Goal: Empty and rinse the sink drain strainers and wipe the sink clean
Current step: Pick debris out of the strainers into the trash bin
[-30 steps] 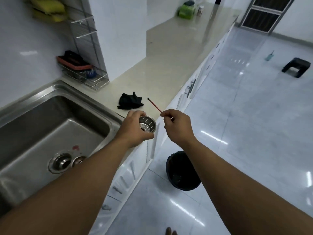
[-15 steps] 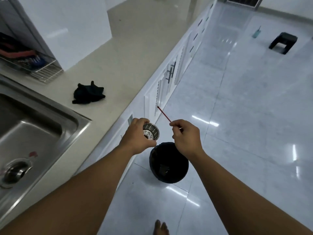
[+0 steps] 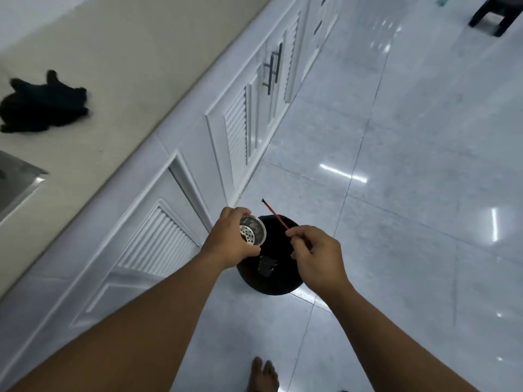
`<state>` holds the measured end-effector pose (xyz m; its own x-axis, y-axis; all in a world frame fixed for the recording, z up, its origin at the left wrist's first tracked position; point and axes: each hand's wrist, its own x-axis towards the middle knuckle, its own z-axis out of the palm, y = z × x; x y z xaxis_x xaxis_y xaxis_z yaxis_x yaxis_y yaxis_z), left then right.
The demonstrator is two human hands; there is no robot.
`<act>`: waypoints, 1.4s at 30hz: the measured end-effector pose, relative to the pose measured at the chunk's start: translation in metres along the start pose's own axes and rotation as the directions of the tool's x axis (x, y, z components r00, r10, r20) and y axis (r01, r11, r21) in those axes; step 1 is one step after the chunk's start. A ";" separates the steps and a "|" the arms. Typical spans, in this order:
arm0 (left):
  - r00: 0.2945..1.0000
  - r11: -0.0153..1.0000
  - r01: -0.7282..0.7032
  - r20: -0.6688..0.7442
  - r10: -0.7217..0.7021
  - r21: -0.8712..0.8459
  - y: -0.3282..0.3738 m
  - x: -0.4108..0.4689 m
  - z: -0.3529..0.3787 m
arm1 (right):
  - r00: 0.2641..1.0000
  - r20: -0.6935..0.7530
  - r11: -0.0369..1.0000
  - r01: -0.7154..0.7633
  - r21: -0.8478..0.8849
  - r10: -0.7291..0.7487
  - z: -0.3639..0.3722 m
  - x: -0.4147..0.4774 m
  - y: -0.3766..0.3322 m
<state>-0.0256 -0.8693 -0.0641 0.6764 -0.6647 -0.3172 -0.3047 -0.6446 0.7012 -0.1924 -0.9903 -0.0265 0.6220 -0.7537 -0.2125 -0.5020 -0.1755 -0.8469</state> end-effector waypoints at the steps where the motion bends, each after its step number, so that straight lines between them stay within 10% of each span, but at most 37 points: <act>1: 1.000 1.000 0.001 0.005 -0.001 0.004 -0.006 0.005 0.006 | 1.000 0.009 1.000 -0.012 0.013 0.012 0.003 0.001 0.007; 25: 0.981 0.982 -0.182 0.081 0.178 0.047 -0.077 0.039 0.076 | 0.938 0.295 0.983 -0.170 -0.072 0.184 0.053 0.007 0.092; 42: 0.981 0.949 -0.174 0.131 0.143 0.265 -0.063 0.046 0.079 | 0.978 0.153 0.965 -0.100 -0.243 0.140 0.044 0.015 0.085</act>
<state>-0.0281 -0.8887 -0.1732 0.5324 -0.7937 -0.2944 -0.5840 -0.5961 0.5510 -0.1994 -0.9883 -0.1229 0.6300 -0.6649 -0.4013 -0.6928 -0.2476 -0.6773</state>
